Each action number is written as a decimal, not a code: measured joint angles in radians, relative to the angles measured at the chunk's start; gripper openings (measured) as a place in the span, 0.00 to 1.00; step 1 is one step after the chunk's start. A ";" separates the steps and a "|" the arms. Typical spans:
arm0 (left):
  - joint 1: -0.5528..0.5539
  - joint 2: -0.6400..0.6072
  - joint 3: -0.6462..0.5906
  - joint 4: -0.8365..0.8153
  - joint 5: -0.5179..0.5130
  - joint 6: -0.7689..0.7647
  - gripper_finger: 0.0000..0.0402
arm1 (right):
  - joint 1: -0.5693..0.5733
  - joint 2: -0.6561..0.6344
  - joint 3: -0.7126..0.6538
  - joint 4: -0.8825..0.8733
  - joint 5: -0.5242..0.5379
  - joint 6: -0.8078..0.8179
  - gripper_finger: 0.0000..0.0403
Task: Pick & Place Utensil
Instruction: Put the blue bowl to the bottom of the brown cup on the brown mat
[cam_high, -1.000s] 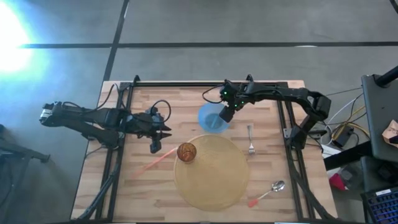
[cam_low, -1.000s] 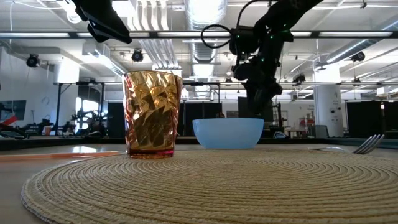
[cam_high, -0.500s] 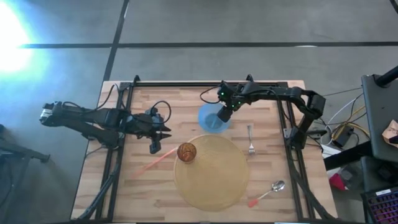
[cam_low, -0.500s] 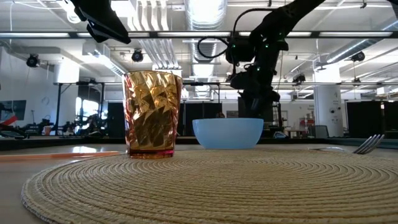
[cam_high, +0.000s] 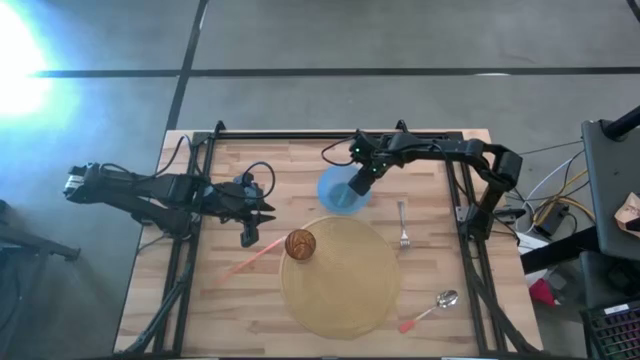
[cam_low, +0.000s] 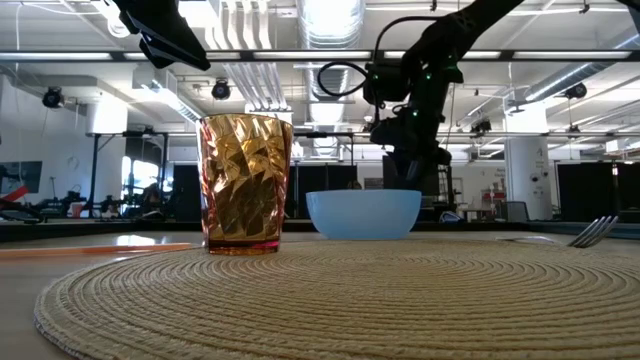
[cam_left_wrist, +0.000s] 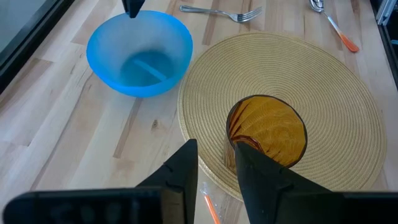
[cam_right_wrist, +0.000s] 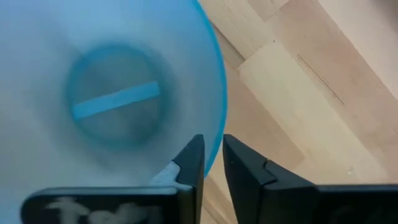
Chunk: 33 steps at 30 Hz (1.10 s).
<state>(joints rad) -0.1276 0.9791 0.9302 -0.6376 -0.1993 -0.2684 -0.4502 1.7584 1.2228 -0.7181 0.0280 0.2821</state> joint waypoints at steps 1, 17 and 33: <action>0.000 0.000 0.000 0.000 0.000 0.000 0.24 | -0.001 0.000 0.000 0.000 0.000 0.003 0.12; 0.000 0.000 0.000 0.000 0.000 0.004 0.24 | -0.002 -0.001 -0.051 0.045 0.005 0.028 0.09; 0.000 0.000 0.000 0.000 0.000 0.003 0.24 | -0.002 -0.035 -0.050 0.016 0.000 -0.002 0.02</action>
<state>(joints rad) -0.1272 0.9791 0.9302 -0.6376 -0.1993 -0.2649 -0.4522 1.7233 1.1732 -0.7022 0.0282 0.2802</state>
